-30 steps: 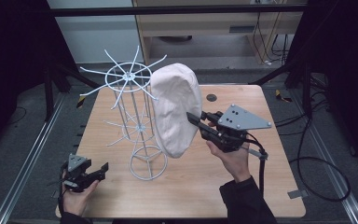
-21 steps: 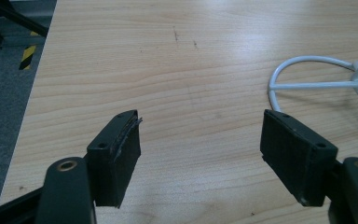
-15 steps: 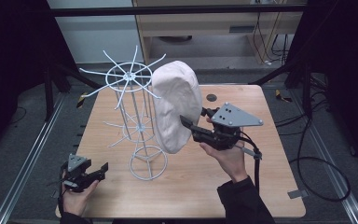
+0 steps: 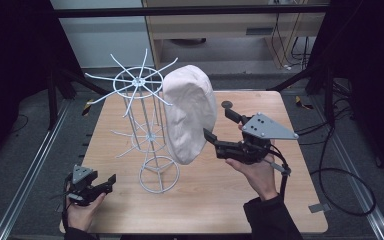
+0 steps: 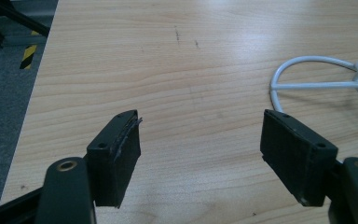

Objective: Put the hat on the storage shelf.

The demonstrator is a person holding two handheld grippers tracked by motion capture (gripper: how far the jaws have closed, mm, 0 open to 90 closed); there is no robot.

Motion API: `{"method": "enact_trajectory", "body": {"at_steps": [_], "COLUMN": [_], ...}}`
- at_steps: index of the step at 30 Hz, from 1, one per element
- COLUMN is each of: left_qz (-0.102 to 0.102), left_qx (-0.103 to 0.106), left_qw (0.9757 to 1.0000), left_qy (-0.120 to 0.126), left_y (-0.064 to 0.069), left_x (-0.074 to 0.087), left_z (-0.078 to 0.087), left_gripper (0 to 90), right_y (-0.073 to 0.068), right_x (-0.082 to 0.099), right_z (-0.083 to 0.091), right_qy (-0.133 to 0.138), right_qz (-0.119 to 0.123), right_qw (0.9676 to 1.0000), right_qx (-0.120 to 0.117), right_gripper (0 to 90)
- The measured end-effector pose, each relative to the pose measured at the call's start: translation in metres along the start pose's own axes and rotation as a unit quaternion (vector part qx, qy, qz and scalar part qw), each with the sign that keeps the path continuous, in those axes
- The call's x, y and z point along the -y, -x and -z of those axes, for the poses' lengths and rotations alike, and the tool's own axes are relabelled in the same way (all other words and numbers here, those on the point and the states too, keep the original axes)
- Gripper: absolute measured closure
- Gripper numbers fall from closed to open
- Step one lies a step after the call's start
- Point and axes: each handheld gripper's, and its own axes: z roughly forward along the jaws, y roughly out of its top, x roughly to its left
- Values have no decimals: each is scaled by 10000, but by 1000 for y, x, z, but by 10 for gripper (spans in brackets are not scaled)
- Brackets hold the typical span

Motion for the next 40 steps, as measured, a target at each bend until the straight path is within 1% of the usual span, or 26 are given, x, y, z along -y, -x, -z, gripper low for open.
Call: {"method": "enact_trajectory", "body": {"at_steps": [5,11,14,15,16,17,18,19,20,21,22,23,25,27,28,29,30,31,32,33,34,35,37,38,39,40], "left_qz": [9,8,-4,-5,7,8,0,0,-9,-9,-59,-59,-61,-83,-77,-77,-88,-87,-83,-83,-81,-87,-86,-115,-115,-130], "left_qx": [-7,-11,-7,-8,-8,-10,0,0,33,33,36,36,45,21,1,1,-4,-9,-31,-31,-30,-28,-34,-55,-55,-74], "left_qw": [10000,10000,10000,10000,10000,10000,10000,10000,10000,10000,10000,10000,10000,9999,10000,10000,9999,9999,9999,9999,9999,9999,9999,9999,9999,9998], "left_qy": [1,-9,-5,-5,-1,3,4,4,-1,-1,-25,-25,-39,-71,-62,-62,-65,-59,-75,-75,-91,-99,-113,-116,-116,-110], "left_y": [0,0,1,0,0,0,0,0,1,1,2,2,2,1,1,1,0,0,-1,-1,-2,-2,-3,-3,-3,-3], "left_x": [0,0,0,0,1,1,1,1,1,1,1,1,2,2,3,3,3,4,4,4,5,6,7,7,7,7], "left_z": [0,0,0,0,0,0,0,0,0,0,0,0,-2,-3,-3,-3,-3,-3,-4,-4,-4,-5,-7,-8,-8,-9], "left_gripper": [284,284,284,284,285,285,292,300,307,309,312,315,317,318,319,319,319,319,318,318,317,317,308,299,296,296], "right_y": [7,17,26,26,30,30,34,34,39,39,44,44,48,53,59,59,62,64,70,70,75,75,79,82,83,83], "right_x": [14,45,69,69,81,81,93,93,105,105,117,117,130,142,154,154,159,165,175,175,184,184,190,194,195,195], "right_z": [14,33,41,41,43,43,46,46,49,49,52,52,56,60,63,63,64,64,64,64,64,64,65,67,68,68], "right_qy": [-161,-472,-806,-806,-972,-972,-1153,-1153,-1308,-1308,-1507,-1507,-1659,-1815,-1918,-1918,-1970,-2030,-2194,-2194,-2321,-2321,-2431,-2472,-2490,-2490], "right_qz": [-101,-244,-360,-360,-403,-403,-417,-417,-451,-451,-425,-425,-419,-443,-497,-497,-541,-584,-614,-614,-652,-652,-714,-776,-803,-803], "right_qw": [9998,9981,9950,9950,9928,9928,9901,9901,9868,9868,9827,9827,9787,9741,9702,9702,9680,9655,9599,9599,9542,9542,9483,9440,9418,9418], "right_qx": [104,298,469,469,570,570,678,678,838,838,989,989,1133,1274,1395,1395,1457,1525,1631,1631,1769,1769,1912,2041,2112,2112], "right_gripper": [159,134,124,124,123,123,121,121,120,120,116,116,116,117,124,124,130,135,141,141,147,147,148,152,153,153]}}
